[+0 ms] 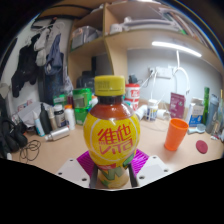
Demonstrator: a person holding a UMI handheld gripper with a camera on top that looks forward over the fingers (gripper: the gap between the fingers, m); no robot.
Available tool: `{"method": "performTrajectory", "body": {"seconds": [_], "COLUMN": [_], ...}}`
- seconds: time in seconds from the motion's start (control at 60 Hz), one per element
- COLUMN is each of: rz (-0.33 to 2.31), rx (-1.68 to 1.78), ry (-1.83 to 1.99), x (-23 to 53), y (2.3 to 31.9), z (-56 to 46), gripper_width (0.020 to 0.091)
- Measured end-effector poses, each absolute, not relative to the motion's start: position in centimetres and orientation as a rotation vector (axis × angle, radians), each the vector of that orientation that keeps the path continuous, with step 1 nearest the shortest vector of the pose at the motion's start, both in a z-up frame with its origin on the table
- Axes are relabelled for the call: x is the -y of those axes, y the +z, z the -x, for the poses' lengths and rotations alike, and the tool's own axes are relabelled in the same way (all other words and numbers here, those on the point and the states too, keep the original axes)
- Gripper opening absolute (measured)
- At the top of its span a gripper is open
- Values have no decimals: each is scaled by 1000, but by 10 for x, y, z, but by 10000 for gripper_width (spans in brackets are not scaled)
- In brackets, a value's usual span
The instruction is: Pour water
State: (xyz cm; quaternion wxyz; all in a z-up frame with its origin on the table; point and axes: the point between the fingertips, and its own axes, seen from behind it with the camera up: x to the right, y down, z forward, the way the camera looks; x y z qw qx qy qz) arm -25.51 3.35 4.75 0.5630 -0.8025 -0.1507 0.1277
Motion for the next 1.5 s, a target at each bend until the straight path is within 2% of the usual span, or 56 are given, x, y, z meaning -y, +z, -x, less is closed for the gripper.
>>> {"method": "performTrajectory", "body": {"seconds": [0.2,0.283,0.35,0.5,0.633,0.767,1.017,1.2,1.3,1.417,1.467,1.5], "rz": [1944,2032,2064,1998,1857,1598,1218,1156,1289,1616,1663,1681], "rx": [321,268,153,-284,-817,-1246,-1507,-1476,-1311,-838,-572,-450], "ry": [310,443,638,1128,1629,1948,2173,2189,2098,1614,1293,1084], "x": [-41,-41,-45,-85,-121,-155,-173,-176,-170,-163,-165,-168], "y": [42,42,63,142,180,190,214,230,236,244,249,263], "z": [251,263,279,294,281,252,223,212,211,185,150,127], "gripper_width": [392,371,371,371,367,366,367,367,367,367,370,371]}}
